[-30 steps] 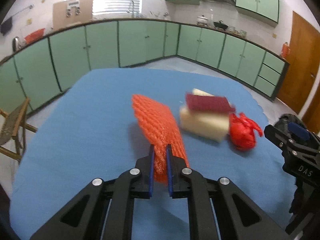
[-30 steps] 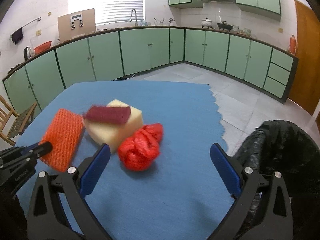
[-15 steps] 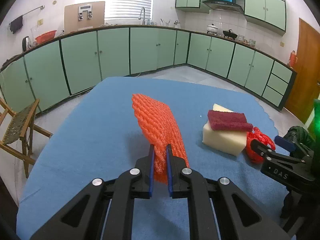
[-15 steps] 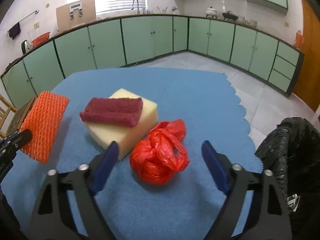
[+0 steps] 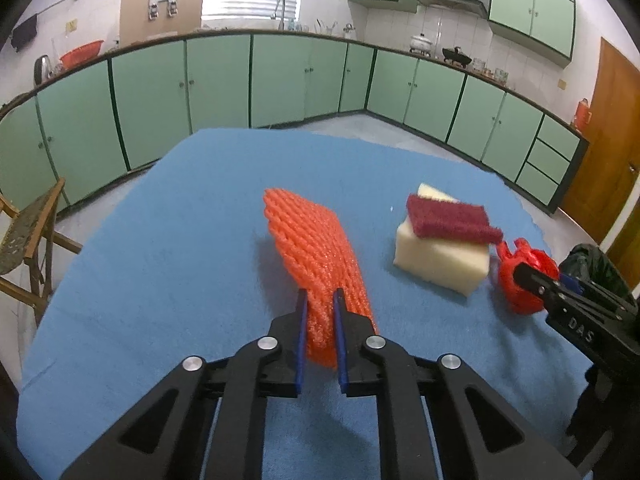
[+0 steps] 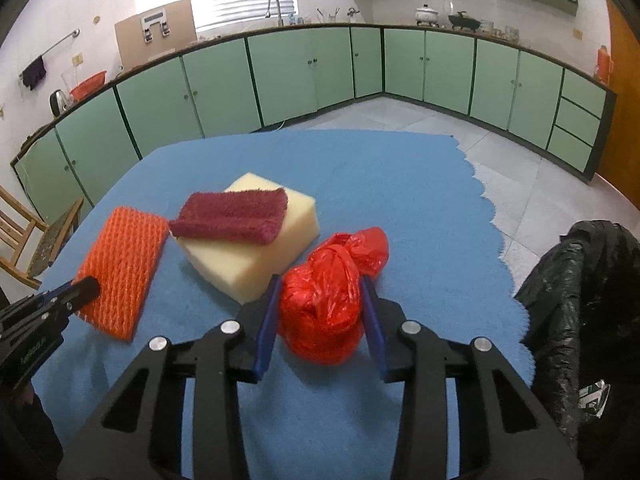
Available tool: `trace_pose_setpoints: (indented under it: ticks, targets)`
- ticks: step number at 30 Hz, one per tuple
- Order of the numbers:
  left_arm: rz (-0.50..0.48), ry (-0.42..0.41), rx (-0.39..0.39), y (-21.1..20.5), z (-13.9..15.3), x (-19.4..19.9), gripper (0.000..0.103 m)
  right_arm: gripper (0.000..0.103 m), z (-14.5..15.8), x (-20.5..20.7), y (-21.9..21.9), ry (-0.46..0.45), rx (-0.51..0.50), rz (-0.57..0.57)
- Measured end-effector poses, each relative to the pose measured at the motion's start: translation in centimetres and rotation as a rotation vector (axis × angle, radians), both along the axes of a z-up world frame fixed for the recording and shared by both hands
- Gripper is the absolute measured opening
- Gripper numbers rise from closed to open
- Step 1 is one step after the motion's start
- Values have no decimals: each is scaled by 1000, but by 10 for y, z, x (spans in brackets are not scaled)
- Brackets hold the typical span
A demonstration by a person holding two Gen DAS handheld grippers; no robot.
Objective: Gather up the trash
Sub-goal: 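Grasp the orange mesh net with the left gripper while the right grasps the red plastic bag, then carry the orange net and red bag over the black bin with both grippers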
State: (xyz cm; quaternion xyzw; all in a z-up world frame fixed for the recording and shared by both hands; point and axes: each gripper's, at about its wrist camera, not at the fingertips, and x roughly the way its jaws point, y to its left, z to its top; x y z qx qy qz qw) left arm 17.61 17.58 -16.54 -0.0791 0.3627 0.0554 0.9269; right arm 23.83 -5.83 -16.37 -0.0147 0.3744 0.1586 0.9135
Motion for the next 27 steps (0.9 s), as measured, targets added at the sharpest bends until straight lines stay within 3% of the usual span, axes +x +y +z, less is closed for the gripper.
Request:
trace_pose_setpoints:
  ticks: [15,27]
  targets:
    - [-30,-117,46,-21,53,-18,11,37,63,-25,-23,-107,35,16]
    - [-64,-198,49,-38,88,-41,11,37,94,-57,-33,-174,35,16]
